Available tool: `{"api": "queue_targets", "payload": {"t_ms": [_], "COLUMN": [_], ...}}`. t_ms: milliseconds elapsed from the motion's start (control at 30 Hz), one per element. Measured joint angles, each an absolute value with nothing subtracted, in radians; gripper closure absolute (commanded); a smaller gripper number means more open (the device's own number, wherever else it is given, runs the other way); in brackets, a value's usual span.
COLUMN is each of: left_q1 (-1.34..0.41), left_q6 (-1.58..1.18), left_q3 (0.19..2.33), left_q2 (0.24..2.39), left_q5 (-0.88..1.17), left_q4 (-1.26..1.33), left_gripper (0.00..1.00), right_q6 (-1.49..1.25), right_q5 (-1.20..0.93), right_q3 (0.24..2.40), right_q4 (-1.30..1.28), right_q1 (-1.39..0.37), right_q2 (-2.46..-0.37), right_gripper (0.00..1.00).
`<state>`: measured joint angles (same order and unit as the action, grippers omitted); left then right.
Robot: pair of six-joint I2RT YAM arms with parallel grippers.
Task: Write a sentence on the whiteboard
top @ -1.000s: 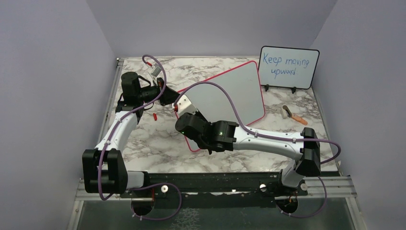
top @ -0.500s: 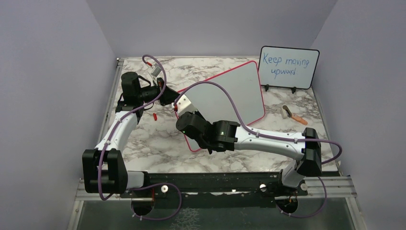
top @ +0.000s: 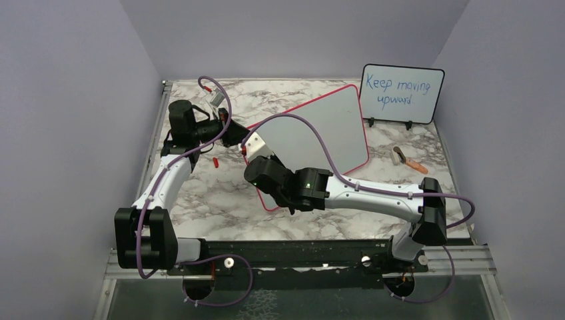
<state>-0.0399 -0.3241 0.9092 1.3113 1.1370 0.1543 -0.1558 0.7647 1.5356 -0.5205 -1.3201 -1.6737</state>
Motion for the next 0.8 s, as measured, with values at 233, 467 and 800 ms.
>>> {"api": "queue_targets", "payload": {"t_ms": [233,467,800], "left_q1": [-0.040,-0.040,-0.040], "left_q6": [-0.324,-0.321,-0.318], "left_q3": [0.909,0.910,0.913], "left_q2": [1.311,1.312,1.315], "left_q5": [1.137,1.137,1.137], "left_q4": [0.154,0.152,0.147], "left_gripper": [1.00,1.00,1.00], "right_q6": [-0.156,-0.155,-0.157], "right_q5": [0.765,0.766,0.788], "right_q3": [1.536,1.536,1.536], "right_q4": [-0.521,-0.521,-0.524], "right_q1": [-1.320,-1.320,-1.314], "right_q2": [-1.679,-1.687,-1.689], "right_gripper": [0.99,0.99,0.99]}}
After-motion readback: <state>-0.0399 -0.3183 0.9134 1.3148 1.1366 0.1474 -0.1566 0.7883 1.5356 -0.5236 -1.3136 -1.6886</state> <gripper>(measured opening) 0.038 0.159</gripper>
